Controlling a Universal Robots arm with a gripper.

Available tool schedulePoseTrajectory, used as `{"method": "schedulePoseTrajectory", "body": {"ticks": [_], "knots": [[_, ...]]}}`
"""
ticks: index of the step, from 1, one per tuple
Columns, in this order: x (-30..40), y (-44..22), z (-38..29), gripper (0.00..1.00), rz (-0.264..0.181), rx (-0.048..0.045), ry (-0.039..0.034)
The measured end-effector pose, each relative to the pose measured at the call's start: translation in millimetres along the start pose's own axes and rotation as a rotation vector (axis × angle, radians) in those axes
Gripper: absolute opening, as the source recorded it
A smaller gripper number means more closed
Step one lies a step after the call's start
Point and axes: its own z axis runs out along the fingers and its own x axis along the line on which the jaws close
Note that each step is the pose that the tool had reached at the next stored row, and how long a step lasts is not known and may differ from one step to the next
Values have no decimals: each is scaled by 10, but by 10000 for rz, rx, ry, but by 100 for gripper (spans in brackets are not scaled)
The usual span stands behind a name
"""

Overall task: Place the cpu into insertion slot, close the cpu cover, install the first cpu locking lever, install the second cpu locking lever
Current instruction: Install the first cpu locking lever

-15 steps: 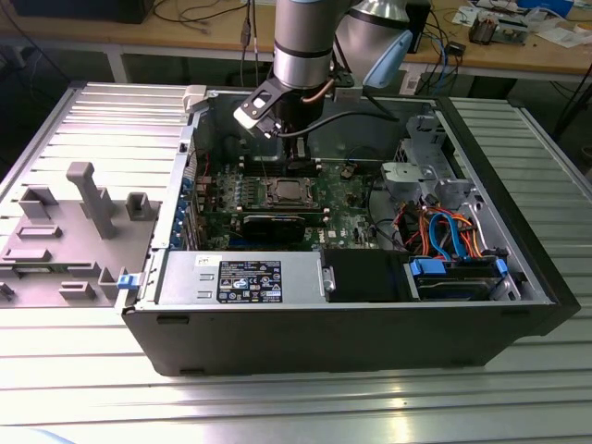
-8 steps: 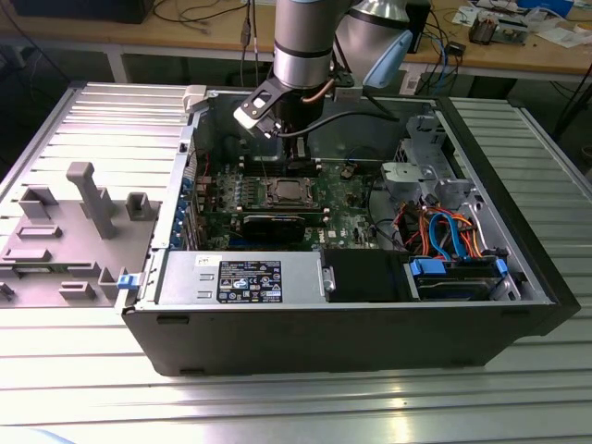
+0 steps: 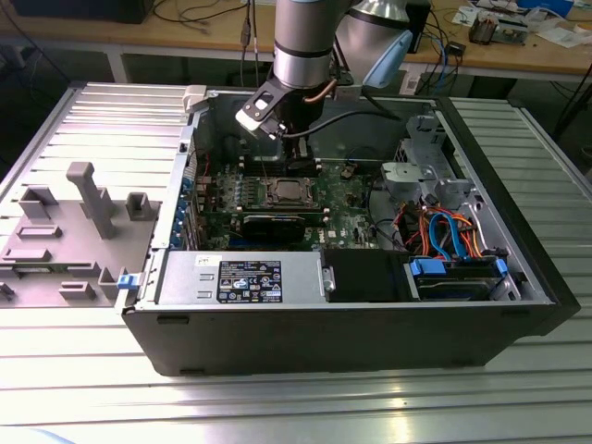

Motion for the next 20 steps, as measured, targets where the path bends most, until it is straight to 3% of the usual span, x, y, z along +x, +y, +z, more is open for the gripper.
{"method": "schedulePoseTrajectory", "body": {"ticks": [3,6,9,15,20], "knots": [[2,-8,0,11,-387,-12,-7],[5,-8,-49,11,-393,-17,-9],[5,-8,-56,11,-436,-19,-7],[5,-9,-58,11,-1575,-8,-15],[5,-9,-57,11,-1758,-7,-15]]}}
